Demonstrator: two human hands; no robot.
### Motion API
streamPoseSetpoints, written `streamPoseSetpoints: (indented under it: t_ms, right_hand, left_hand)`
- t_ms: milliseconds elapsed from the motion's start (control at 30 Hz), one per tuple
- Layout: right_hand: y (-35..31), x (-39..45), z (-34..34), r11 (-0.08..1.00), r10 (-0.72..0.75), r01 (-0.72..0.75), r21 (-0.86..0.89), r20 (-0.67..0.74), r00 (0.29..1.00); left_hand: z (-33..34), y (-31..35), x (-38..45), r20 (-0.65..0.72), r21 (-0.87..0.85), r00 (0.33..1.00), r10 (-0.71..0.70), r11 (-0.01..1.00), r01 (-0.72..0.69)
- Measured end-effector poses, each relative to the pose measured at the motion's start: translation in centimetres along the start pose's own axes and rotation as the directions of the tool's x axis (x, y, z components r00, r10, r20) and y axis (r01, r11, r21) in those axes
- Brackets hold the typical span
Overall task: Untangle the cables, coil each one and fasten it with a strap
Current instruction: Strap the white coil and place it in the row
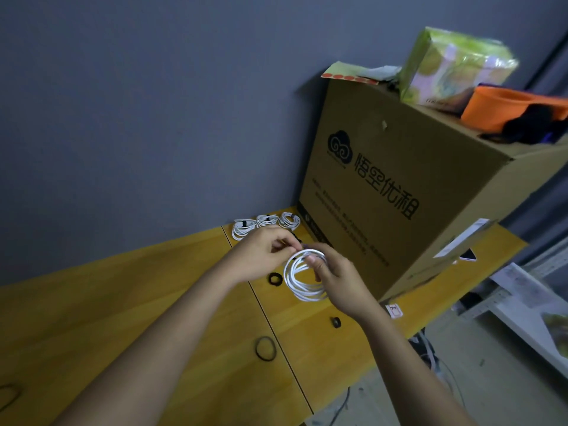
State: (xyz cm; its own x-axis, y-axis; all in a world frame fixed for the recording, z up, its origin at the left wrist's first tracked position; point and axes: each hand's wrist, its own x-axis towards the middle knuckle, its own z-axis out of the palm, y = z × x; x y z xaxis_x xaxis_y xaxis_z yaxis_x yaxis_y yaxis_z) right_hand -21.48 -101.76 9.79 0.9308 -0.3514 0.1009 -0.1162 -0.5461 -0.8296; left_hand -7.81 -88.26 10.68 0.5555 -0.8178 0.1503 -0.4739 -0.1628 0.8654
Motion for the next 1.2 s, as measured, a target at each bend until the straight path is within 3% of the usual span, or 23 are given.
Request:
streamPoseSetpoints:
  t_ms: [333, 533, 700, 800, 1000, 1200]
  right_hand:
    - [-0.8, 0.3, 0.8, 0.993, 0.054, -0.06, 0.103, 0.061, 0.997]
    - [-0.9, 0.5, 1.4, 0.997, 0.063, -0.064, -0.039, -0.025, 0.998]
    - [-0.5, 0.3, 2.2, 0.997, 0.064, -0.064, 0.043, -0.013, 0.998]
    - [-0.8, 0.0, 2.5, 0.996, 0.058, -0.055, 0.073, -0.04, 0.998]
    - [-0.9, -0.6, 3.1, 0.995, 0.03, -0.024, 0.099, -0.053, 0.998]
    - [-1.7, -0.3, 3.0, 0.997, 0.046, -0.042, 0.062, -0.064, 0.997]
  left_hand:
    - [-0.4, 0.1, -0.1, 0.031, 0.02, 0.999, 0.029, 0.999, -0.029]
    - [-0.7, 0.2, -0.7, 0.17, -0.147, 0.984, -0.056, 0.986, 0.081]
    - [-0.3, -0.5, -1.4, 0.239, -0.033, 0.97, -0.041, 0.998, 0.051]
    - [0.2, -0.7, -1.6, 0.198, 0.017, 0.979, -0.046, 0.999, 0.043]
    - [0.2, -0.8, -2.1, 0.068, -0.189, 0.997, -0.045, 0.98, 0.057]
    - [0.7, -0.8, -1.5, -0.018, -0.069, 1.0, -0.002, 0.998, 0.001]
